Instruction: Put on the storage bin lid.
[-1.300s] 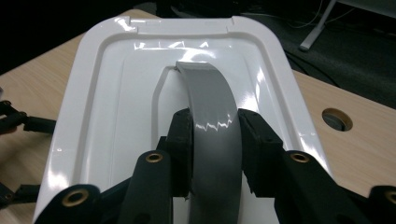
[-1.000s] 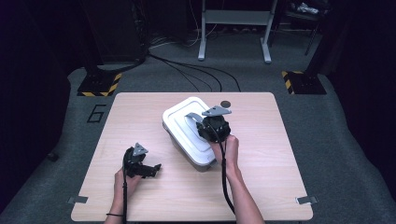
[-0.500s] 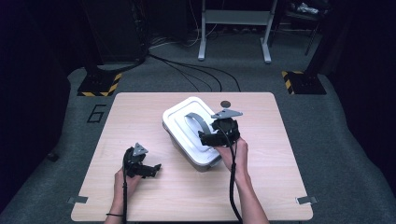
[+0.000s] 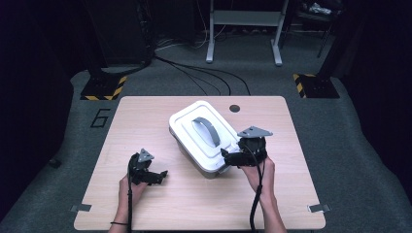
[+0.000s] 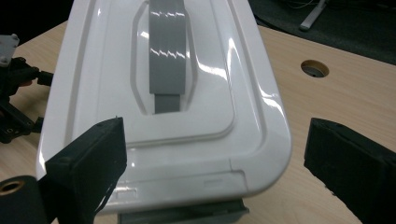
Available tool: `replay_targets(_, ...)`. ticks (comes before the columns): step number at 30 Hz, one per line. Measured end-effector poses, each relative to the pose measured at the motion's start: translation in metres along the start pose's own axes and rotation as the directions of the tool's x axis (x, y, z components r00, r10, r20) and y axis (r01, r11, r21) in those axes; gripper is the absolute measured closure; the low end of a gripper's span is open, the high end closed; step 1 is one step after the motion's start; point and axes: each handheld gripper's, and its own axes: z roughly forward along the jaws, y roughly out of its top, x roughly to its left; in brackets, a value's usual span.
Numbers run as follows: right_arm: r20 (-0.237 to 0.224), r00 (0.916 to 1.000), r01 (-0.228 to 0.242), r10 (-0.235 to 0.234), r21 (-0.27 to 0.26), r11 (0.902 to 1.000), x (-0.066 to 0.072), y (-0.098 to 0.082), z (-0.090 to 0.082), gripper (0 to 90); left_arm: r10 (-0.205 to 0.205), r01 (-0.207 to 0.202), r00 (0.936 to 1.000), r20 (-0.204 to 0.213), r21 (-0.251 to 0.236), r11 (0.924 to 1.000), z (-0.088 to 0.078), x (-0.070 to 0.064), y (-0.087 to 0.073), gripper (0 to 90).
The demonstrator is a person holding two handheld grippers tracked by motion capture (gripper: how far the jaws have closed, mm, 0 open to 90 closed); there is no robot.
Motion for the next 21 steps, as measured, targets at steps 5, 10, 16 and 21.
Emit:
replay_targets(5, 0.008, 0.9997, -0.024, 0.024, -0.013, 0.9996, -0.008, -0.017, -0.011, 0.7, 0.0, 0.0, 1.0, 0.0, 0.0, 1.0, 0.0, 0.0, 0.0, 0.1)
replay_targets(10, 0.026, 0.998, -0.058, 0.058, -0.021, 0.9981, -0.019, -0.037, -0.02, 0.0, 0.007, -0.007, 1.0, 0.003, 0.006, 1.0, 0.0, 0.0, 0.0, 0.1)
replay_targets(16, 0.065, 0.9933, -0.096, 0.096, 0.004, 0.9953, -0.032, -0.068, -0.021, 0.0, 0.009, -0.009, 1.0, 0.001, 0.003, 1.0, 0.0, 0.0, 0.0, 0.1)
replay_targets(21, 0.097, 0.9854, -0.143, 0.14, 0.024, 0.9894, -0.042, -0.095, -0.014, 0.0, 0.008, -0.008, 1.0, 0.001, 0.004, 1.0, 0.0, 0.0, 0.0, 0.1)
